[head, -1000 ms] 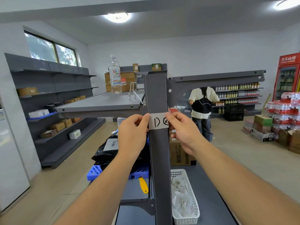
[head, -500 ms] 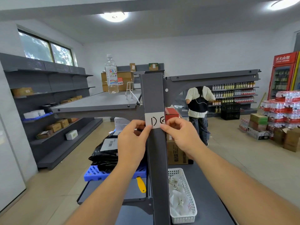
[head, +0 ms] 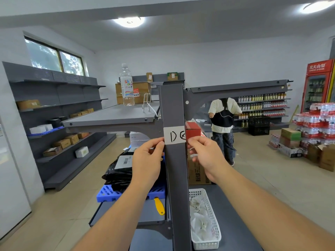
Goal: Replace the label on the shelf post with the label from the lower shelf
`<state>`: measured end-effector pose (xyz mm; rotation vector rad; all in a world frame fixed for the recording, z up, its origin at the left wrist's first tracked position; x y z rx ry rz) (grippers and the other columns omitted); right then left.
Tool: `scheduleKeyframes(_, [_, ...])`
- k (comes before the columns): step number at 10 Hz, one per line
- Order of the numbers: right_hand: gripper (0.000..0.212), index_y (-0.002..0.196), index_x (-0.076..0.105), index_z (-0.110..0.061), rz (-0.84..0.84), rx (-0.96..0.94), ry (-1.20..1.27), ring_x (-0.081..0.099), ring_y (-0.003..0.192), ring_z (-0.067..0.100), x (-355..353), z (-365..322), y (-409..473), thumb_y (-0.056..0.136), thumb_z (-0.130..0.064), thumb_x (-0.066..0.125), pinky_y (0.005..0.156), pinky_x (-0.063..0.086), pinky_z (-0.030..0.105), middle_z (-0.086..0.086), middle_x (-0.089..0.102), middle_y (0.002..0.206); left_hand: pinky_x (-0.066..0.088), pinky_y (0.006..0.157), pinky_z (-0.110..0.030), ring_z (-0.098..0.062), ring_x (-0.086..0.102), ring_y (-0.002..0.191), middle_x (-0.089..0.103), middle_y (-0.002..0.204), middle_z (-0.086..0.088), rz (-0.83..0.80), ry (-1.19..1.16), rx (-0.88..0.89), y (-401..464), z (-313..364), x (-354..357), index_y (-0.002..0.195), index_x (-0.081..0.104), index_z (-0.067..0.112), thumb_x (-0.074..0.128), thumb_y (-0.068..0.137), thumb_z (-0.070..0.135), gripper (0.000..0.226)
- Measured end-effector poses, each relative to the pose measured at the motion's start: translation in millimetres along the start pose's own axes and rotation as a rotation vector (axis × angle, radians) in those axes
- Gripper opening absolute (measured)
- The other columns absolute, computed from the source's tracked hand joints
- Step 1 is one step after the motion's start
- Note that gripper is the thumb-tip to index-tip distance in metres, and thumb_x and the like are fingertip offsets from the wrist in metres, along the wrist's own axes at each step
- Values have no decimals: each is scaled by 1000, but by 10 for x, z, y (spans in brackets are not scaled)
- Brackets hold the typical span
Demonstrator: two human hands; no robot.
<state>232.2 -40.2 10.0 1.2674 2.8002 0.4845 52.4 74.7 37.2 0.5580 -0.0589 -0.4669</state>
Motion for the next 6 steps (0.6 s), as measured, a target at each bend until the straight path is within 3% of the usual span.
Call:
scheduleKeyframes(1, [15, 97, 70, -18, 19, -175, -129, 57, 77, 12, 73, -249, -64, 96, -34, 71, 66, 49, 26, 2, 65, 87, 59, 67, -19, -2, 71, 78, 77, 86, 16, 40, 55, 46, 2, 88, -2, 96, 75, 35, 70, 95, 31, 7])
scheduleKeyframes(2, [28, 100, 66, -14, 46, -262, -264, 58, 77, 10, 139, -404, -102, 92, -40, 76, 71, 52, 21, 6, 66, 87, 61, 68, -29, -7, 71, 74, 76, 79, 11, 95, 107, 48, 36, 151, -11, 90, 77, 29, 74, 90, 40, 11])
scheduleKeyframes(3, [23, 95, 67, -18, 83, -259, -304, 65, 82, 18, 108, -411, -92, 93, -40, 74, 79, 57, 35, 13, 72, 95, 60, 66, -29, -4, 71, 69, 76, 75, 10, 98, 108, 35, 65, 132, -21, 87, 78, 29, 73, 91, 38, 11])
scheduleKeyframes(5, [13, 100, 71, -22, 4, -101, -170, 60, 82, 14, 43, -225, -69, 101, -33, 65, 66, 49, 28, 7, 71, 96, 62, 69, -28, 2, 68, 66, 78, 84, 12, 43, 85, -12, 64, 63, -49, 99, 80, 28, 67, 97, 29, 13])
scheduleKeyframes(6, [14, 97, 68, -23, 133, -74, -72, 54, 74, 12, -190, -222, -154, 104, -27, 57, 62, 46, 31, 3, 62, 88, 61, 72, -32, -7, 69, 72, 75, 79, 13, 37, 183, -7, 7, 76, -90, 93, 77, 30, 63, 99, 28, 16])
Point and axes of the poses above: each hand's wrist, its own y-axis towards the middle knuckle, its own x-axis out of the palm, z = x × y, the point moved 10 cm from there along y, towards the middle knuckle
